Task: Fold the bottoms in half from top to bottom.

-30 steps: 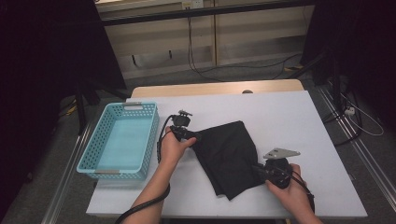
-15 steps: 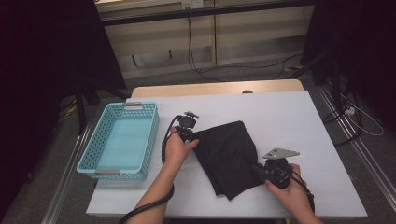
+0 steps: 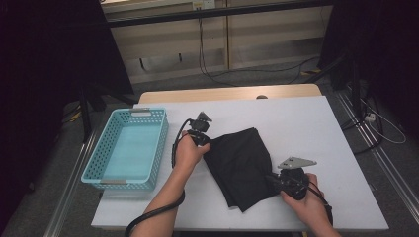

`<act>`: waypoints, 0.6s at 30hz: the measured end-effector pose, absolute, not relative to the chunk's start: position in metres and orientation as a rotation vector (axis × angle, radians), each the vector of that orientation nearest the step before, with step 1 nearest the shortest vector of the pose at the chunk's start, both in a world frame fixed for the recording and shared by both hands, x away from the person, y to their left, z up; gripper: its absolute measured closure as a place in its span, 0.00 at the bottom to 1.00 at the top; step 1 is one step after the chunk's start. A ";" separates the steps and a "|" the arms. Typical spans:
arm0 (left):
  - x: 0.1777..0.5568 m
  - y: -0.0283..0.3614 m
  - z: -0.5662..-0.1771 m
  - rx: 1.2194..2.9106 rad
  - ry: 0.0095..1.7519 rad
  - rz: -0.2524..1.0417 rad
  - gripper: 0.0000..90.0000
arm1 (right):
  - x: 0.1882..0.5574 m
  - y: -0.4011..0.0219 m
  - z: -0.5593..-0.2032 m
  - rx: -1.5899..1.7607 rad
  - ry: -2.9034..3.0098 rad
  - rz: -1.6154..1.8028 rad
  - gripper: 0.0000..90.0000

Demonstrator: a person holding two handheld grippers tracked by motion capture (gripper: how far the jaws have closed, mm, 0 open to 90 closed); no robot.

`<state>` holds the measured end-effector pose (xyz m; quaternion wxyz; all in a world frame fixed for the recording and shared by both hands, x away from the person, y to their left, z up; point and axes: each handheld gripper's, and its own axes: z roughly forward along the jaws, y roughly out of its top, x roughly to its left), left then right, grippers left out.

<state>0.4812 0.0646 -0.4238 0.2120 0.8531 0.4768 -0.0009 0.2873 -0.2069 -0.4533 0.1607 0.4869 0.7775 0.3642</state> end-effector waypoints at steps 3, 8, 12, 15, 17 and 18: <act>0.487 0.067 -0.415 2.392 1.334 -0.017 0.88 | 0.286 -0.205 -0.452 1.375 2.223 1.054 0.90; 0.493 0.067 -0.404 2.448 1.336 -0.046 0.88 | 0.286 -0.201 -0.449 1.363 2.230 1.068 0.91; 0.498 0.066 -0.397 2.469 1.353 -0.071 0.89 | 0.286 -0.200 -0.448 1.373 2.227 1.077 0.91; 0.502 0.064 -0.391 2.505 1.355 -0.085 0.89 | 0.286 -0.200 -0.446 1.369 2.225 1.087 0.91; 0.504 0.063 -0.386 2.533 1.359 -0.090 0.89 | 0.286 -0.200 -0.444 1.360 2.220 1.094 0.91; 0.505 0.063 -0.383 2.539 1.366 -0.093 0.89 | 0.286 -0.199 -0.442 1.361 2.217 1.102 0.91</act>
